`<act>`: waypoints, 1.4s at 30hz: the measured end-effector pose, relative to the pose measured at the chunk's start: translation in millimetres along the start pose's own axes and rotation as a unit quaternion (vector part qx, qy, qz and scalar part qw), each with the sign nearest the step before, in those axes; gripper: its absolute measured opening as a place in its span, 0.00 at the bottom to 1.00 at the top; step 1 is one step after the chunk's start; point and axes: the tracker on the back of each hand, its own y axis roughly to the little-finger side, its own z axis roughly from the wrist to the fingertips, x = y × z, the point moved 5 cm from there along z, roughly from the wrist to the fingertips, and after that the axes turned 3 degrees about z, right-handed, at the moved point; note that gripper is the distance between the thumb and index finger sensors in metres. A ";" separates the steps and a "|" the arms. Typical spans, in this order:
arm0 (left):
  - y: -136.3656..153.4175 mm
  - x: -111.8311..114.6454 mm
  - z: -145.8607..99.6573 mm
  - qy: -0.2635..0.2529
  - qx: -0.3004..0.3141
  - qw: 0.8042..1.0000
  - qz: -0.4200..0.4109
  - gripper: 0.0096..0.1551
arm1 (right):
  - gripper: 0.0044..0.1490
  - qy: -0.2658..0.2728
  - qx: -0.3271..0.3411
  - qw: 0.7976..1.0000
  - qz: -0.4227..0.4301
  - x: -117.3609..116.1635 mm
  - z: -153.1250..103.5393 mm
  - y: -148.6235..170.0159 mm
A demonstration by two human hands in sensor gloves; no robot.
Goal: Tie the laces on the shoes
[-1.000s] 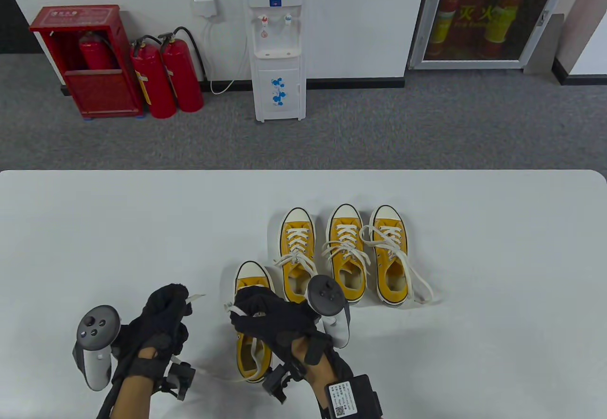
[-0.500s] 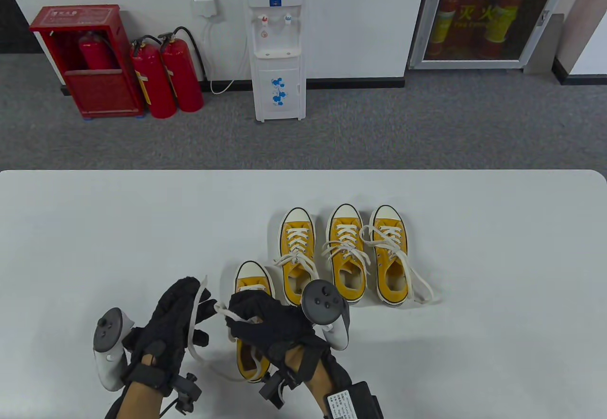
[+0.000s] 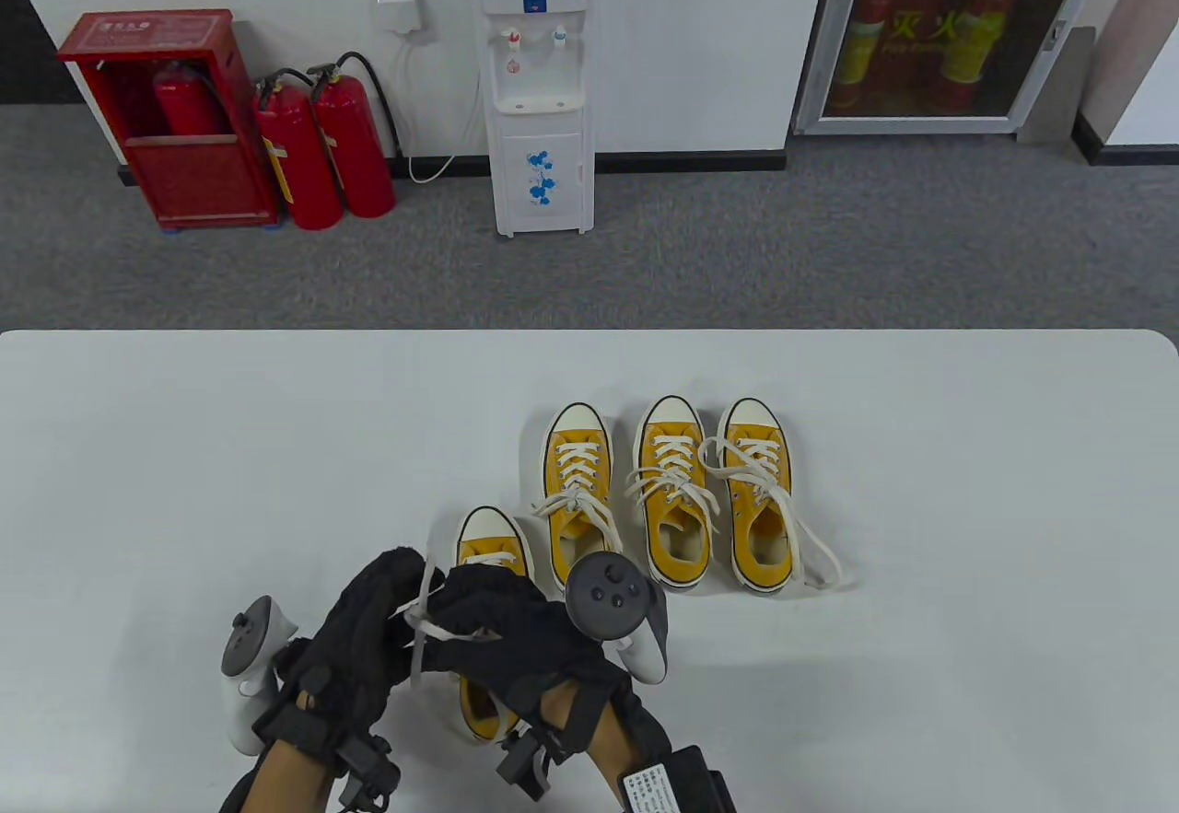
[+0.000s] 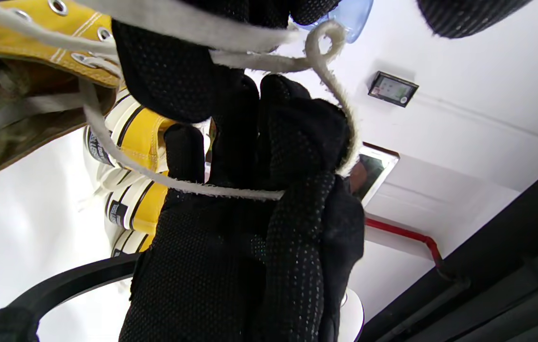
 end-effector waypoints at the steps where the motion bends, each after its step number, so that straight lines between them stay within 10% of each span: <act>1: 1.5 0.1 0.0 -0.002 -0.005 1.000 -0.001 0.46 | 0.25 -0.003 -0.002 1.000 -0.005 -0.3 -0.1 0.2; 16: -18.2 -6.5 -3.8 -0.090 0.005 0.962 0.259 0.40 | 0.26 0.022 0.002 0.998 0.053 14.4 -1.4 2.7; 42: -28.0 2.5 -3.1 -0.062 0.010 0.949 0.309 0.24 | 0.35 0.165 -0.052 0.982 -0.080 54.1 -9.9 28.0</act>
